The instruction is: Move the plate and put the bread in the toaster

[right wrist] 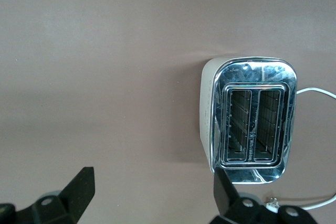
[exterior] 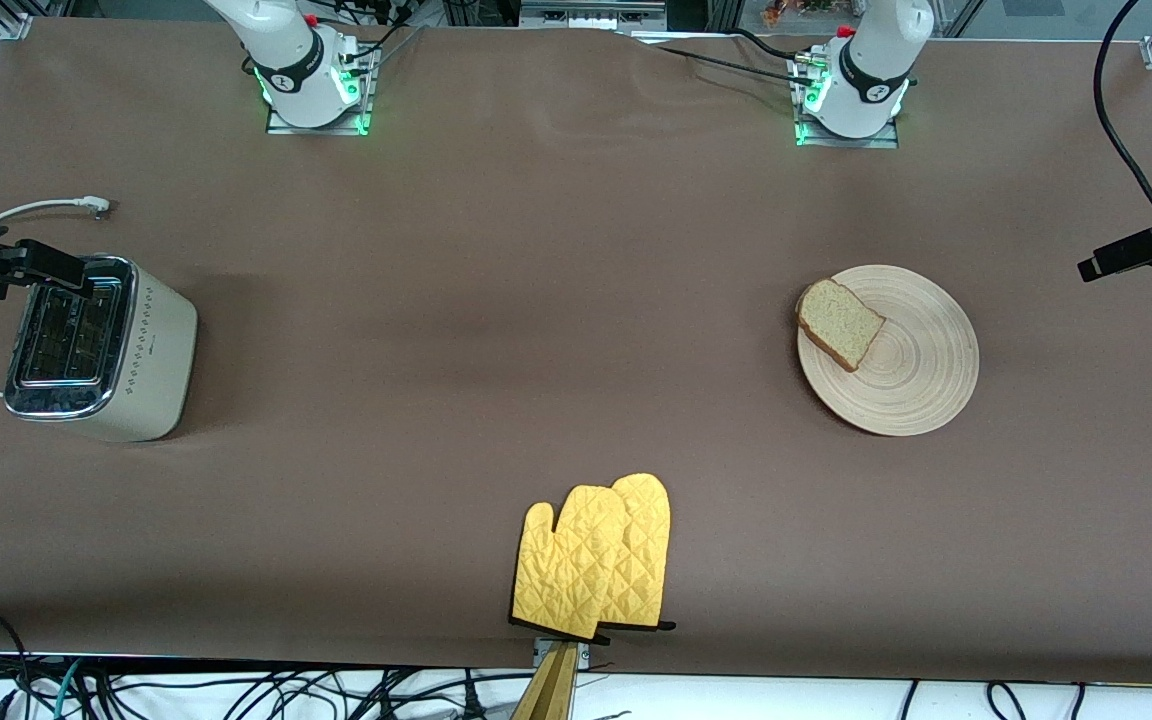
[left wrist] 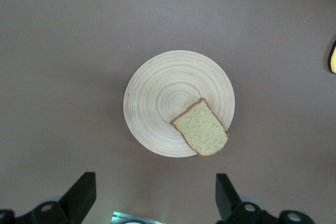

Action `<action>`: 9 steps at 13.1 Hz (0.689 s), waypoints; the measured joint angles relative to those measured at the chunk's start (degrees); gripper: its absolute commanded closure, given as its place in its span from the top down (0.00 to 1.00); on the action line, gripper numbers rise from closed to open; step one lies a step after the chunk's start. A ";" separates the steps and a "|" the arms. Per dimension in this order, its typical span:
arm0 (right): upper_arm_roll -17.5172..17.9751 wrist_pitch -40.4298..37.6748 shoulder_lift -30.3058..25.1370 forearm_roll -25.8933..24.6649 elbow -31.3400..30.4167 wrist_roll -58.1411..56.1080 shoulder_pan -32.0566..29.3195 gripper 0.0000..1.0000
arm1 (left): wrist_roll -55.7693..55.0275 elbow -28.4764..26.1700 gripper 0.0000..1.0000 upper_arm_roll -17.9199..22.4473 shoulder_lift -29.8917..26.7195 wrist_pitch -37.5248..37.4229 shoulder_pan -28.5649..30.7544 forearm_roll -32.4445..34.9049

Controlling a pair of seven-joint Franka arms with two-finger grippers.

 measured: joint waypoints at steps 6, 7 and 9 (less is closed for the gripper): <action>0.00 0.00 0.00 0.00 0.00 0.00 0.00 1.00 | 0.00 -0.29 1.00 -0.34 0.01 -0.15 -0.20 0.00; 0.00 0.00 0.00 0.00 0.00 0.00 0.00 1.00 | 0.00 -0.35 1.00 -0.33 0.01 -0.19 -0.20 0.00; 0.00 0.00 0.00 0.00 0.00 0.00 0.00 1.00 | 0.00 -0.44 1.00 -0.29 0.01 -0.48 -0.20 -0.01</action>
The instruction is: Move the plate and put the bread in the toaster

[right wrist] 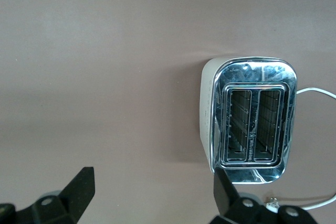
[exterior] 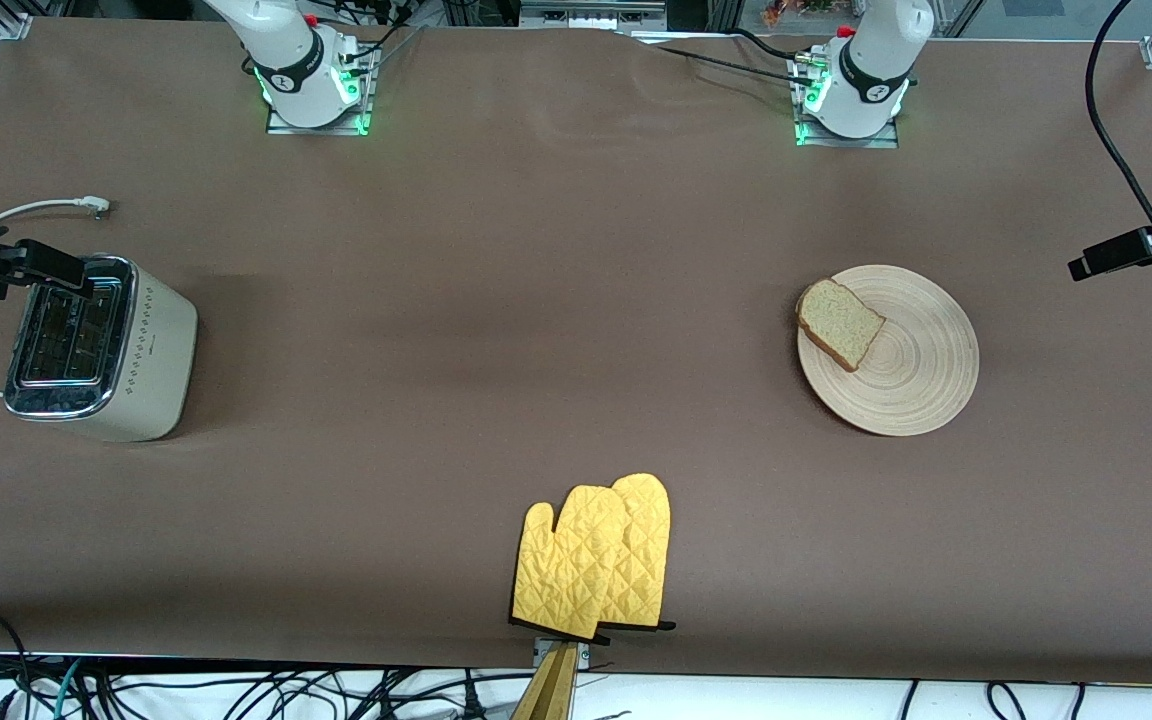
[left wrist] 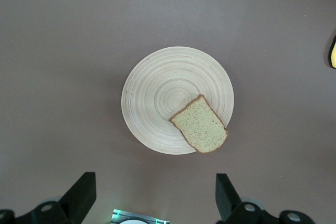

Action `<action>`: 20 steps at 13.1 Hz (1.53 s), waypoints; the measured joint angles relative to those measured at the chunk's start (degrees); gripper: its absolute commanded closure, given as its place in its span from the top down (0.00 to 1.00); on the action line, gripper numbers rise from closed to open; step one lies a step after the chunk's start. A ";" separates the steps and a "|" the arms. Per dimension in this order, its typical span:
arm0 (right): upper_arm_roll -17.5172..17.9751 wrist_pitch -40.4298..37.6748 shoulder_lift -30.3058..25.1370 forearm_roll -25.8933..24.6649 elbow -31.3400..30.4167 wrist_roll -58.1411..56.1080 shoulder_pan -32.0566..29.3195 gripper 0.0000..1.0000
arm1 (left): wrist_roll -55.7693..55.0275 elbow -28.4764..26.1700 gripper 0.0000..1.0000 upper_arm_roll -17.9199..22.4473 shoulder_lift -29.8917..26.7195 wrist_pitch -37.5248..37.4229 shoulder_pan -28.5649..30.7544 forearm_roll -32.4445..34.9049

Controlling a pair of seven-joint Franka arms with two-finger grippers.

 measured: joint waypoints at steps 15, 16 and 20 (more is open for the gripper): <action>0.00 0.00 0.00 0.00 0.00 0.00 0.00 1.00 | 1.23 -0.91 1.00 0.78 1.19 -2.16 6.75 -9.01; 0.00 0.00 0.00 0.00 0.00 0.00 0.00 1.00 | 2.76 -0.94 1.00 0.80 1.98 -2.09 7.73 -9.65; -0.01 0.00 0.00 0.00 0.00 0.00 0.00 1.00 | 13.83 -1.09 1.00 0.90 6.53 -1.11 13.97 -13.60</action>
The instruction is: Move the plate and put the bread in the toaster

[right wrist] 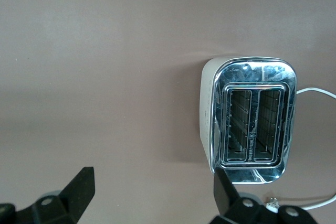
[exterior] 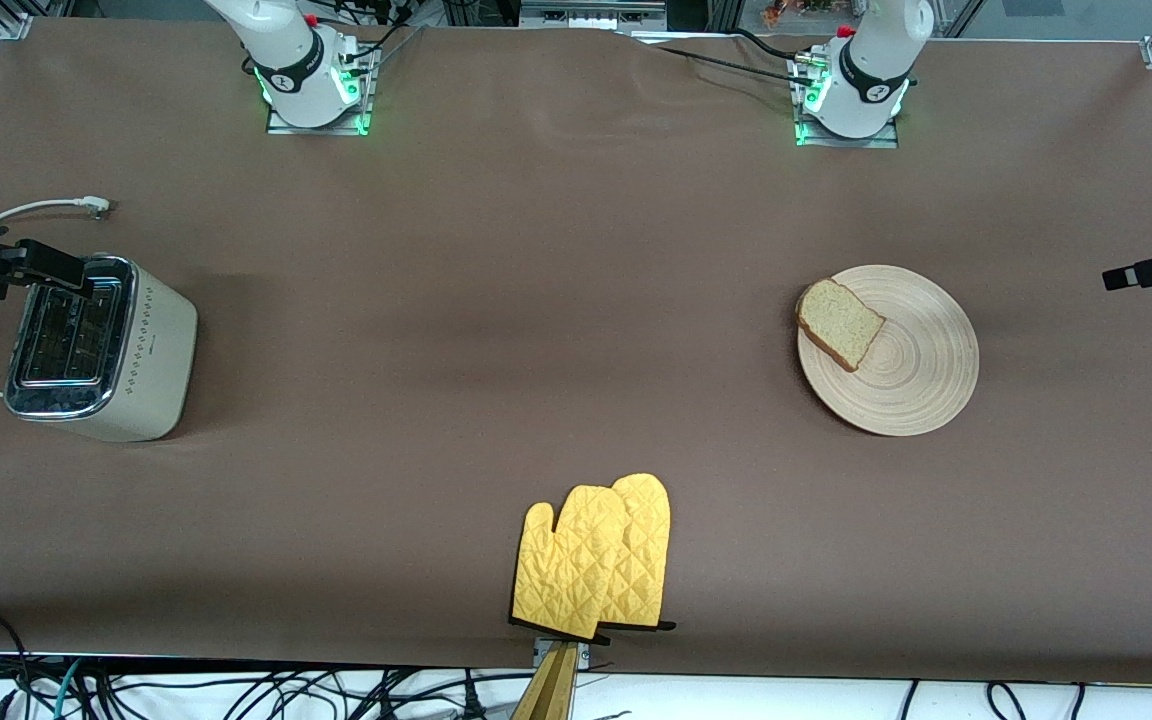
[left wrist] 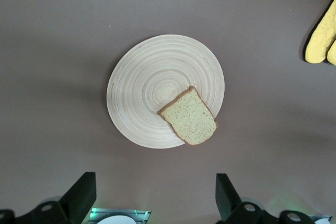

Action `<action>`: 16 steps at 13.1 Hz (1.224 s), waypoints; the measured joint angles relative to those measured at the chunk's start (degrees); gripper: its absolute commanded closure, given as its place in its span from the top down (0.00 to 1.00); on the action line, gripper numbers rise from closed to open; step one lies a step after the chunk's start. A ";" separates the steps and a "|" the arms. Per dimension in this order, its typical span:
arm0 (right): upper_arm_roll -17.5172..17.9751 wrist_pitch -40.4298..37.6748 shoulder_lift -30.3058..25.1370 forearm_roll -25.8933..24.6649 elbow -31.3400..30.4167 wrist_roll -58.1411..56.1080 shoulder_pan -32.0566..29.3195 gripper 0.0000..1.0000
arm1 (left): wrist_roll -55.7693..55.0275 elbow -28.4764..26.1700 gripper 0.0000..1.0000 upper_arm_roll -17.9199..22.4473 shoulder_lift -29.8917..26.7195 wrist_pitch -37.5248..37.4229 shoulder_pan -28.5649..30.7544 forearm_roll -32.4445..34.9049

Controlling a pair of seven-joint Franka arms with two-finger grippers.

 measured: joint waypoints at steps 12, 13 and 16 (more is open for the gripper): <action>-0.03 0.00 0.02 0.00 0.00 0.00 -0.03 1.00 | 16.05 0.37 1.00 -0.18 14.07 0.48 4.34 -8.67; -0.04 0.00 0.02 0.00 0.01 0.00 -0.04 1.00 | 16.19 0.46 1.00 -0.19 14.07 0.46 4.35 -8.70; -0.05 0.00 0.03 0.00 0.00 0.00 -0.04 1.00 | 17.94 0.27 1.00 -0.18 14.54 0.33 4.94 -9.08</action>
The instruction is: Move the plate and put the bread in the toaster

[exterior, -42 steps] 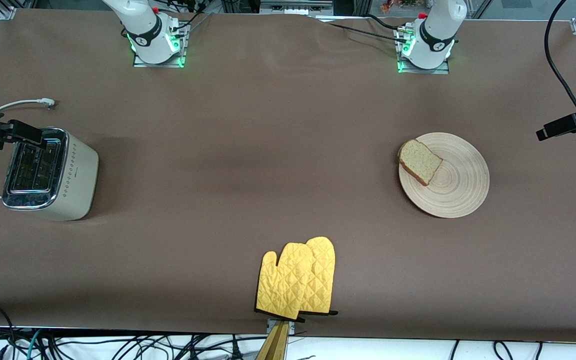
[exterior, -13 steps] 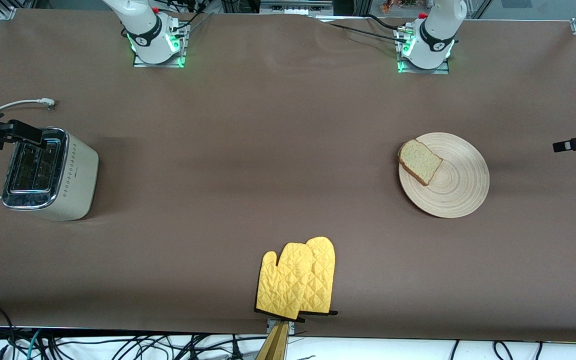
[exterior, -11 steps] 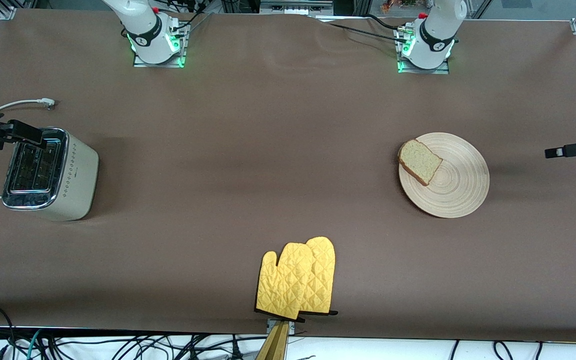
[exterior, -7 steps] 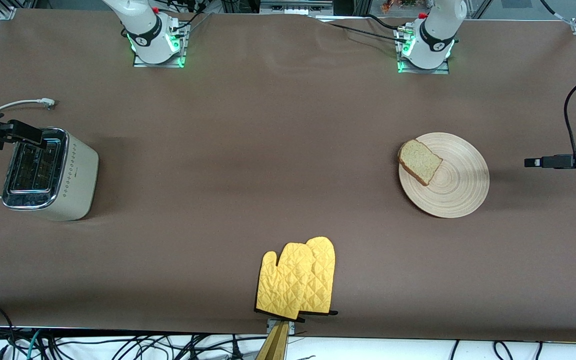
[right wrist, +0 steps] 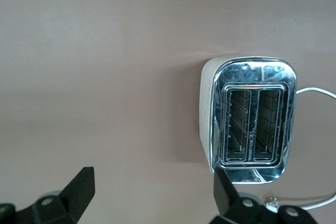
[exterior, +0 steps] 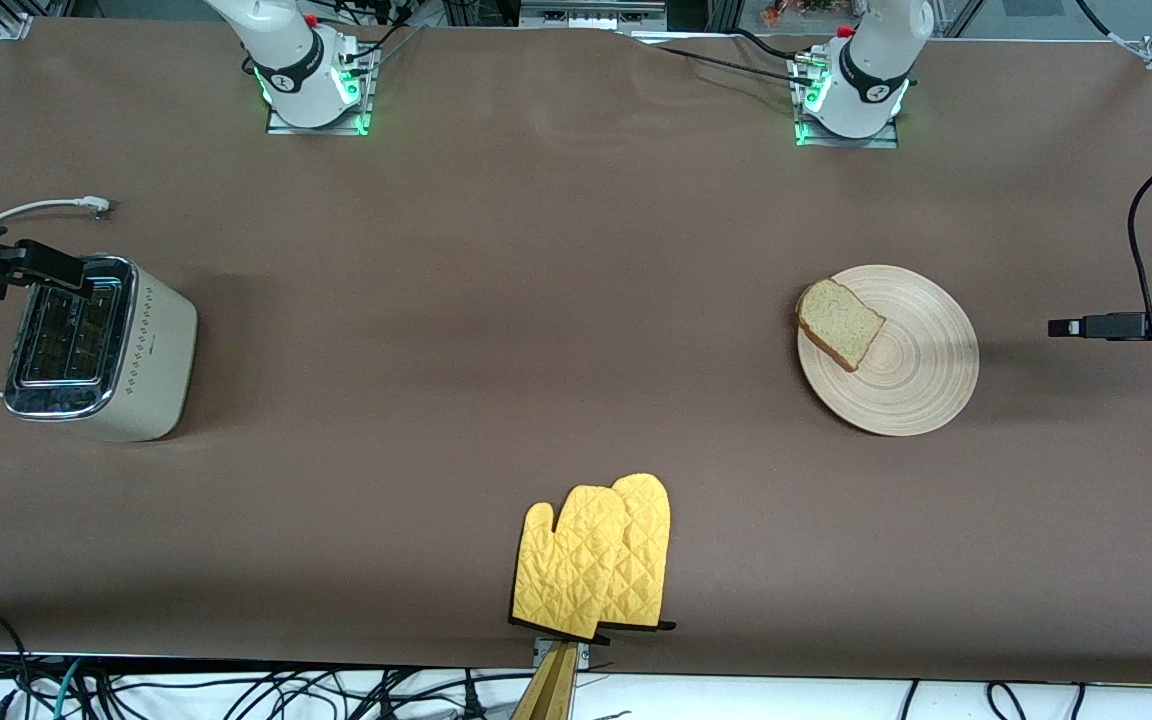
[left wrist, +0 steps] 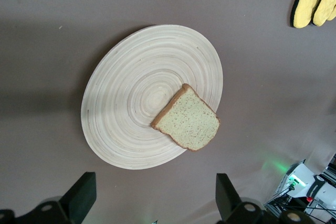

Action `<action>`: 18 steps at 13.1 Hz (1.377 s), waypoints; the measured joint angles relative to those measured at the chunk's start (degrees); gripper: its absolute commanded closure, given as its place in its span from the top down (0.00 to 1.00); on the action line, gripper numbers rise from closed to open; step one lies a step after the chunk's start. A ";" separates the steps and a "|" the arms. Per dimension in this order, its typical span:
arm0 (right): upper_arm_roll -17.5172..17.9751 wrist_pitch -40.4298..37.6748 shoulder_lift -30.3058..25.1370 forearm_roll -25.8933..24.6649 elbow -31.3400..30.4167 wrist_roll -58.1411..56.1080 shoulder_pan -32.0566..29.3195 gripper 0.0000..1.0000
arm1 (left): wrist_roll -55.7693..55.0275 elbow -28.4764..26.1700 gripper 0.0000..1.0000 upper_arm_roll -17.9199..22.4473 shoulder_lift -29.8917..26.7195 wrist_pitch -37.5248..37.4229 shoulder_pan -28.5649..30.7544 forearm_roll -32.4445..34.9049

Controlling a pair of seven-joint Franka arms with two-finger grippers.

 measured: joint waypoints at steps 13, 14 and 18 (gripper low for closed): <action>0.00 0.00 0.02 0.00 0.00 0.08 0.01 1.00 | 8.09 1.32 1.00 -0.51 2.53 -2.64 -0.78 0.56; 0.00 0.00 0.02 0.00 0.00 0.10 0.01 1.00 | 9.97 1.32 1.00 -0.40 3.09 -2.64 -0.75 0.56; 0.00 0.00 0.02 0.00 0.00 0.13 0.00 1.00 | 16.86 1.25 1.00 0.12 6.98 1.85 0.55 0.50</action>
